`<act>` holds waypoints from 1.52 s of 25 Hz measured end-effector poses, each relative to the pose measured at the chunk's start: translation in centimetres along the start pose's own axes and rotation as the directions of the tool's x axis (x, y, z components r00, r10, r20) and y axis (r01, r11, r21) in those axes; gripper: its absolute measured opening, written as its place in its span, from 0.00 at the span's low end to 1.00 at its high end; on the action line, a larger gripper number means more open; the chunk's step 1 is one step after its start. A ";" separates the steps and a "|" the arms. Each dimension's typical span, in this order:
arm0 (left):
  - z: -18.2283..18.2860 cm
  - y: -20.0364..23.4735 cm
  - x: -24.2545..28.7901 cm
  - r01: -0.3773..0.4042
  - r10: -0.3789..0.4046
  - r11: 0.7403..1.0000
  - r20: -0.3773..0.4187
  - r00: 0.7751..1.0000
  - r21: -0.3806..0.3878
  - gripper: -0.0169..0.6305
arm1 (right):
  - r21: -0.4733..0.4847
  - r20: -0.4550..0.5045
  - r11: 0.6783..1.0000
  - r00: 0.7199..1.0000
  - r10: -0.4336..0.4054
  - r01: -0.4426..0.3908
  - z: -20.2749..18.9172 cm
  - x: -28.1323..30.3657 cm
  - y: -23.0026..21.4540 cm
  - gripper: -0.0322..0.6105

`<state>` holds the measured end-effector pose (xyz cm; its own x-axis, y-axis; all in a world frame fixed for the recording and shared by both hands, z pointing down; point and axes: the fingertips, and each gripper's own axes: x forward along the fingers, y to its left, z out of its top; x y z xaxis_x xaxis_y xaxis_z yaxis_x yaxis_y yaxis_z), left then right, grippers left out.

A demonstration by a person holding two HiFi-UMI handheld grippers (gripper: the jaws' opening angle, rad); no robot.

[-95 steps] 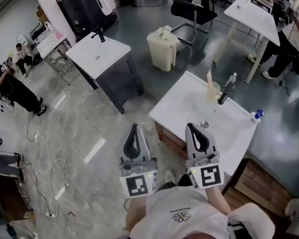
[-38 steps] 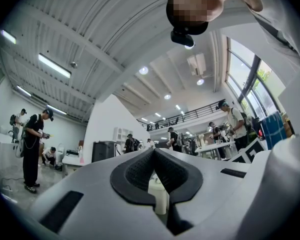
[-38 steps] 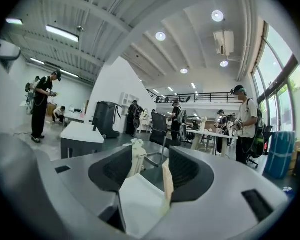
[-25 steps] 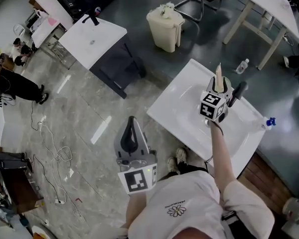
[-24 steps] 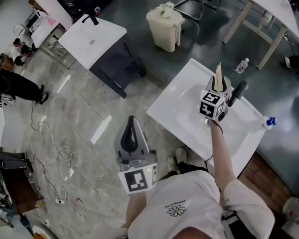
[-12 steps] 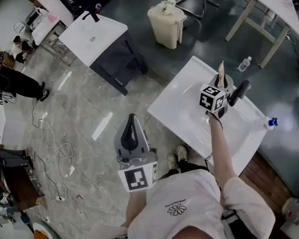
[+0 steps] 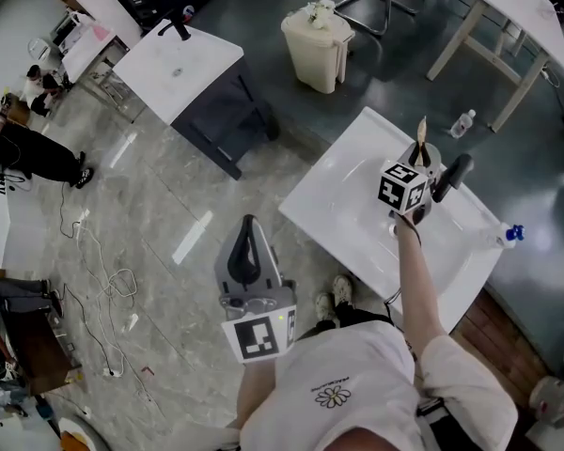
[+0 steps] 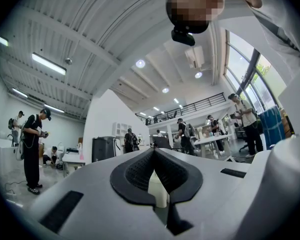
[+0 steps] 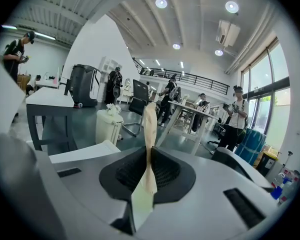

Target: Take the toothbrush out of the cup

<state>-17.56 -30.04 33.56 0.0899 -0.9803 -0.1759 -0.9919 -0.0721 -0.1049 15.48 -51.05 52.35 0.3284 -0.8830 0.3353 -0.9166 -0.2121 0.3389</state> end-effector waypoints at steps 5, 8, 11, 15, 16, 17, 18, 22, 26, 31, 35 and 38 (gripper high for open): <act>0.5 -0.1 -0.3 -0.002 0.002 1.000 0.020 1.000 0.002 0.05 | 0.036 0.062 0.999 0.998 -0.004 0.002 2.4 -1.7 -0.7 0.09; 0.9 -0.3 -0.7 0.005 -0.005 1.000 0.024 1.000 0.012 0.05 | 0.068 0.121 0.998 0.993 -0.009 0.001 4.9 -3.4 -1.4 0.09; 1.6 -0.4 -1.2 0.004 -0.004 1.000 0.043 0.999 0.007 0.05 | 0.101 0.213 0.995 0.977 -0.031 0.009 8.1 -5.9 -2.1 0.09; 2.5 -0.6 -2.0 -0.012 0.014 0.999 0.068 0.998 -0.030 0.05 | 0.132 0.355 0.991 0.933 -0.050 0.002 12.4 -10.2 -3.3 0.09; 2.7 -0.6 -2.1 -0.016 0.019 0.999 0.078 0.997 -0.034 0.05 | 0.139 0.388 0.990 0.920 -0.049 -0.005 13.5 -11.3 -3.5 0.09; 2.8 -0.5 -2.3 -0.021 0.024 0.999 0.081 0.996 -0.038 0.05 | 0.146 0.419 0.989 0.907 -0.048 -0.015 14.5 -12.4 -3.7 0.09; 2.9 -0.4 -2.4 -0.026 0.029 0.999 0.082 0.996 -0.037 0.05 | 0.154 0.449 0.988 0.892 -0.045 -0.027 15.5 -13.6 -3.8 0.09; 3.5 0.2 -3.0 -0.053 0.058 0.997 0.084 0.995 -0.061 0.05 | 0.166 0.568 0.980 0.823 -0.007 -0.107 18.6 -18.6 -3.7 0.09; 4.1 0.7 -3.5 -0.070 0.075 0.996 0.092 0.993 -0.062 0.05 | 0.133 0.677 0.969 0.733 0.064 -0.207 20.5 -23.8 -2.3 0.09; 5.0 1.3 -4.0 -0.084 0.091 0.994 0.109 0.990 -0.066 0.05 | 0.073 0.764 0.931 0.620 0.178 -0.358 19.5 -28.9 -0.1 0.09; 5.5 1.7 -4.2 -0.095 0.102 0.994 0.119 0.988 -0.056 0.05 | 0.027 0.776 0.897 0.575 0.259 -0.441 18.0 -31.8 2.0 0.09; 5.5 1.9 -4.5 -0.102 0.108 0.993 0.121 0.987 -0.056 0.05 | 0.001 0.749 0.872 0.579 0.324 -0.489 16.8 -32.7 3.6 0.09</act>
<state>-19.33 -24.75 28.79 -0.0076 -0.9528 -0.3036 -0.9994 0.0179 -0.0311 -2.41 -29.97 27.81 -0.2773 -0.8931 -0.3543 -0.9603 0.2462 0.1311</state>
